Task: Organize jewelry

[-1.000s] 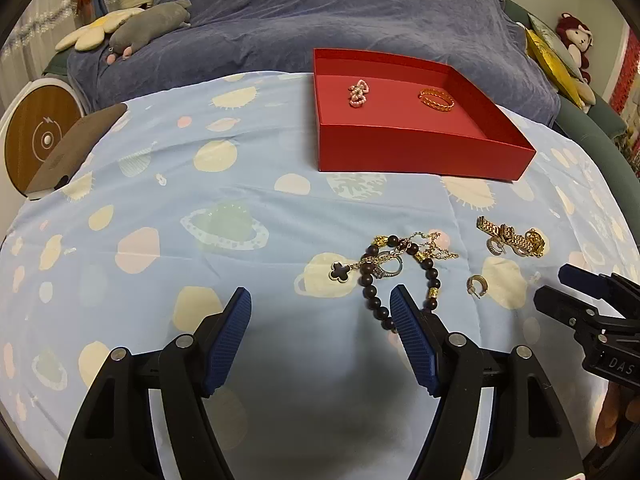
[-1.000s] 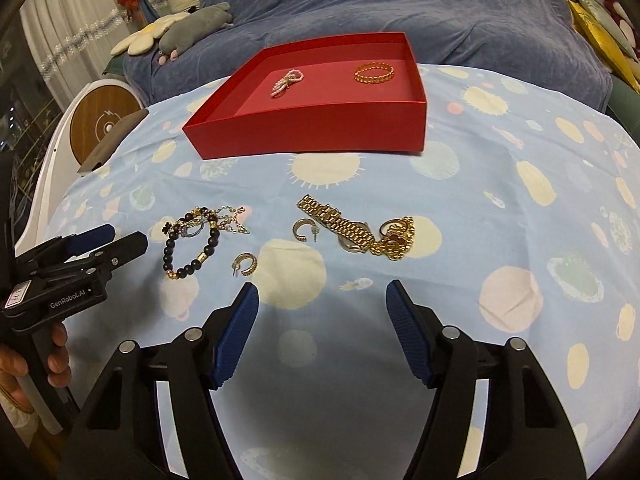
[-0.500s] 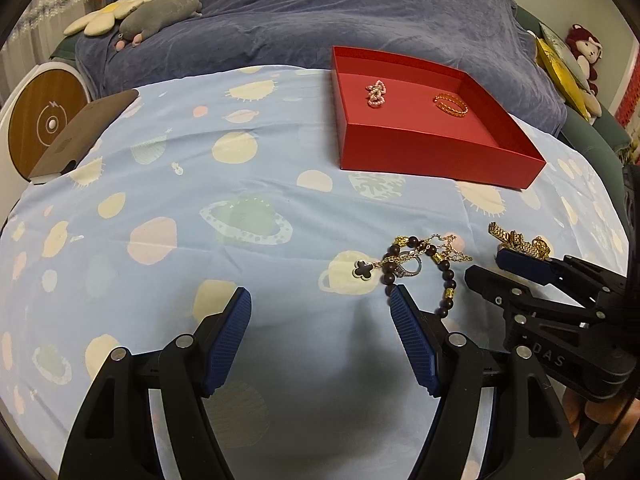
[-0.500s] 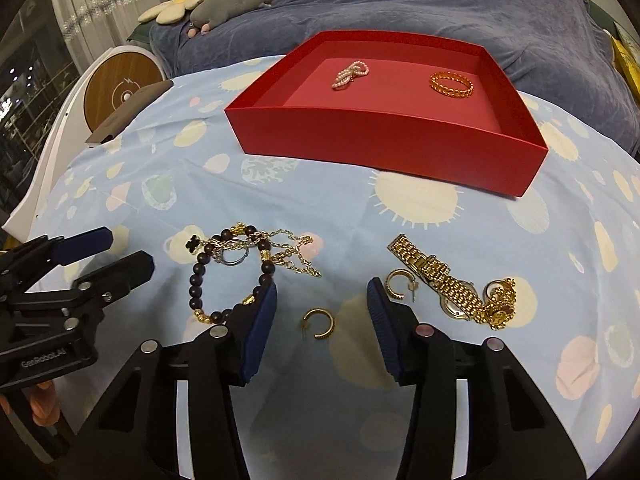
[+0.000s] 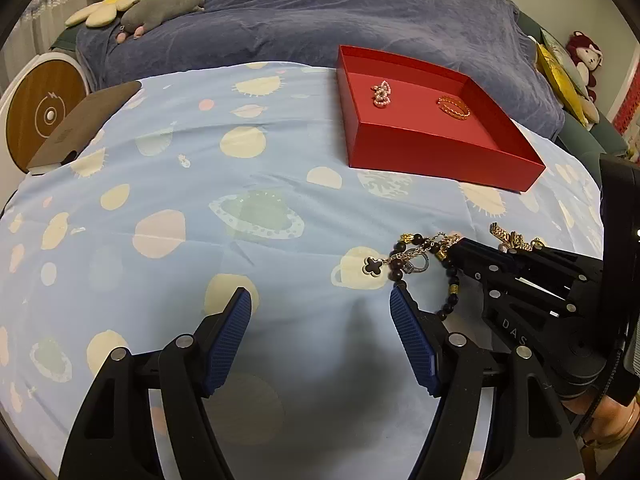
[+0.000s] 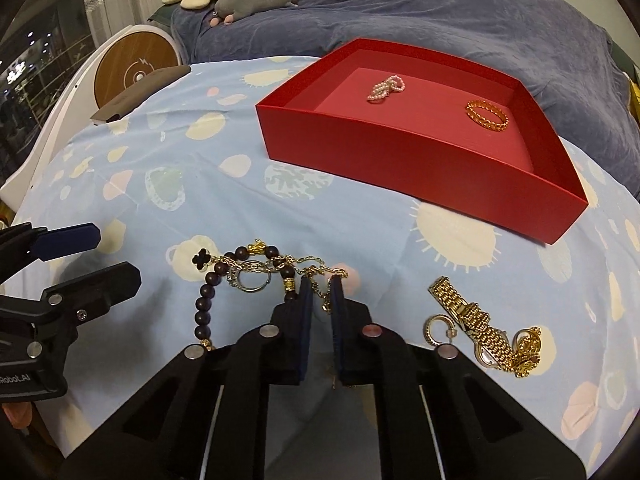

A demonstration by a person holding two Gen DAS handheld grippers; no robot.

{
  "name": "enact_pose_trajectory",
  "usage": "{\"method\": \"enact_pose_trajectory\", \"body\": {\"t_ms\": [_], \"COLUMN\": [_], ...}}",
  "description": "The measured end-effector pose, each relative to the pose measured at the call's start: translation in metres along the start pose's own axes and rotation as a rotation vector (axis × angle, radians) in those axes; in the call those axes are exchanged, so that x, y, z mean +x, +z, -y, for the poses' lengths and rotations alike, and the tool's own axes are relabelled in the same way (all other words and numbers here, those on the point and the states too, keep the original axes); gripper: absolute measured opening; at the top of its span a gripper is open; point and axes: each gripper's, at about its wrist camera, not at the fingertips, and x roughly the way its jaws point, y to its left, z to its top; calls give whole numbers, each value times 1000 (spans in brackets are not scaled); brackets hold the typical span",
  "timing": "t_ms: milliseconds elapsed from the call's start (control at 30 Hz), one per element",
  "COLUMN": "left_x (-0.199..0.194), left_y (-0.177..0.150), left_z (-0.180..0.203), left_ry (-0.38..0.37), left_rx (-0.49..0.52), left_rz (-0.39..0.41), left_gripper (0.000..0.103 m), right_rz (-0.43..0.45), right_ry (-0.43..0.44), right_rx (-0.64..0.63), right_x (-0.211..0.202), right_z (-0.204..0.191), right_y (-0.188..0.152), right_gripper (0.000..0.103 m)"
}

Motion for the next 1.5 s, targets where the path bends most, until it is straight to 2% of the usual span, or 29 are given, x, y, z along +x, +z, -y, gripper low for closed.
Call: {"method": "enact_pose_trajectory", "body": {"t_ms": [133,400,567,800,1100,1300,1500], "left_x": [1,3,5,12,28,35,46], "left_y": [2,3,6,12,8,5,-3], "left_z": [3,19,43,83,136,175,211], "left_ry": [0,-3,-19,-80,-111,-164,-187], "left_rx": [0,15,53,96,182,246,292], "left_rz": [5,6,11,2,1,0,-15], "left_gripper": [69,69,69,69,69,69,50], "right_rz": [6,149,240,309,313,320,302], "right_ry": [30,43,4,-53,-119,-138,-132], "right_rx": [52,121,156,237,326,382,393], "right_x": [-11,-75,-113,-152,-176,-193,-193], "right_z": [10,40,65,107,156,179,185], "right_y": [-1,8,10,-3,-41,-60,-71], "right_gripper": [2,2,2,2,2,2,2]}}
